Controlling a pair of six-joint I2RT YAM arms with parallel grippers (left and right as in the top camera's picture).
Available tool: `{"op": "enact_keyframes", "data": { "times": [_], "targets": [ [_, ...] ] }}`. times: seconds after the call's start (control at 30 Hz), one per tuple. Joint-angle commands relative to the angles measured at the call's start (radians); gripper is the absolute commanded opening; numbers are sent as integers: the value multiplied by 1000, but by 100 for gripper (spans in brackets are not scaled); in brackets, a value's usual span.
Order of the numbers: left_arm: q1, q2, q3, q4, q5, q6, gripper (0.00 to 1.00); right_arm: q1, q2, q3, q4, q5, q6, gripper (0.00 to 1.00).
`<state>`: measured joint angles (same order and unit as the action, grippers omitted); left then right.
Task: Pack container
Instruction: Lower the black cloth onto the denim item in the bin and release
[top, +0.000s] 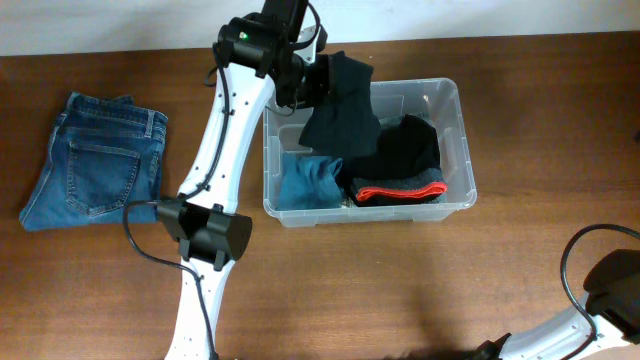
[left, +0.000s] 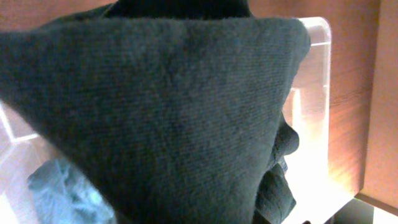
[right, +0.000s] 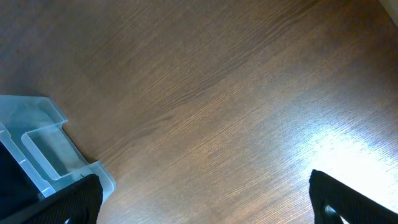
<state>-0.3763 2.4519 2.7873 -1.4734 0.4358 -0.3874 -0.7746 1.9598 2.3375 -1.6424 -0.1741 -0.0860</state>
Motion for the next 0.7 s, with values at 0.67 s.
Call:
{"op": "enact_keyframes", "data": {
  "times": [0.67],
  "targets": [
    [5,-14,-188,0,-233,-10,1,1,1,2,1,2,-2,98]
  ]
}}
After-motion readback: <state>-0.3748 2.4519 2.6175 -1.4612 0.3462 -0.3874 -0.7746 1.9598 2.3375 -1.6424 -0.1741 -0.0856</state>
